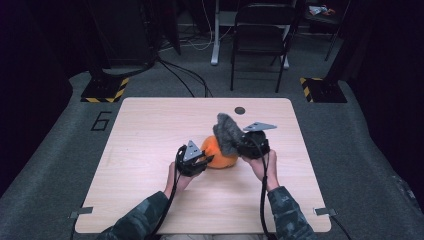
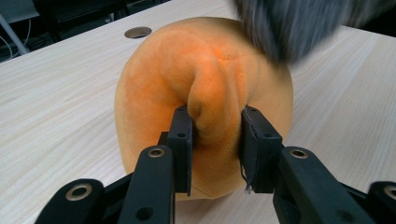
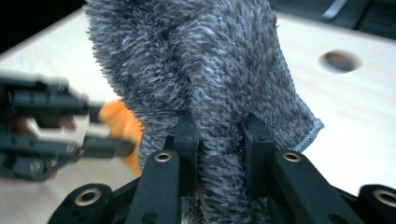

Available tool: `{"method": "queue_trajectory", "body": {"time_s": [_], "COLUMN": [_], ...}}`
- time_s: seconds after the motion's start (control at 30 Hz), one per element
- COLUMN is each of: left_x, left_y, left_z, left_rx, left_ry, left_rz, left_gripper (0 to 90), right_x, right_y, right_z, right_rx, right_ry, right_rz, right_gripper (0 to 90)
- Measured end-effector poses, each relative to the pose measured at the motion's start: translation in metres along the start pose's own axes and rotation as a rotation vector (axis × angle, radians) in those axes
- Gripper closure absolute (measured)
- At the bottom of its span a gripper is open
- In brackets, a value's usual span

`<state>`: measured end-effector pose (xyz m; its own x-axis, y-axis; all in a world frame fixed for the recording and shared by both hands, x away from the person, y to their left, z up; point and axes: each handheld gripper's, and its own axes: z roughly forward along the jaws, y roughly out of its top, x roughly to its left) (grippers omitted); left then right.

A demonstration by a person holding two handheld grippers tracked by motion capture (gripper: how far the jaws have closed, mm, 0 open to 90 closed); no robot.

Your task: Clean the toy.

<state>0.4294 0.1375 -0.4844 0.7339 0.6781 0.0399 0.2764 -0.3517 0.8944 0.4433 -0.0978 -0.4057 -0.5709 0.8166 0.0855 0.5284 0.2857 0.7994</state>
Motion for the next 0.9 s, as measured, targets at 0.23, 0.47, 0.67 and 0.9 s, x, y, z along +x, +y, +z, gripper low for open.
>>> {"method": "queue_trajectory", "body": {"time_s": [0.23,0.47,0.67,0.9], "left_x": [0.001,0.006,-0.001,0.0], "left_y": [0.0,-0.005,-0.009,-0.011], "left_z": [0.0,-0.001,0.01,0.013], "left_rx": [-0.011,0.012,0.011,-0.004], "left_ry": [-0.009,0.026,0.02,0.033], "left_rz": [0.001,0.002,0.032,0.012], "left_gripper": [60.1,35.7,43.0,71.4], "right_x": [0.008,0.001,-0.008,-0.01], "right_y": [-0.014,-0.018,-0.021,-0.021], "right_z": [0.032,0.033,0.033,0.035], "right_rx": [0.108,0.11,0.112,0.103], "right_ry": [-0.065,-0.06,-0.039,-0.04], "right_rz": [-0.082,-0.058,-0.012,-0.01], "right_gripper": [72.0,72.0,72.0,72.1]}}
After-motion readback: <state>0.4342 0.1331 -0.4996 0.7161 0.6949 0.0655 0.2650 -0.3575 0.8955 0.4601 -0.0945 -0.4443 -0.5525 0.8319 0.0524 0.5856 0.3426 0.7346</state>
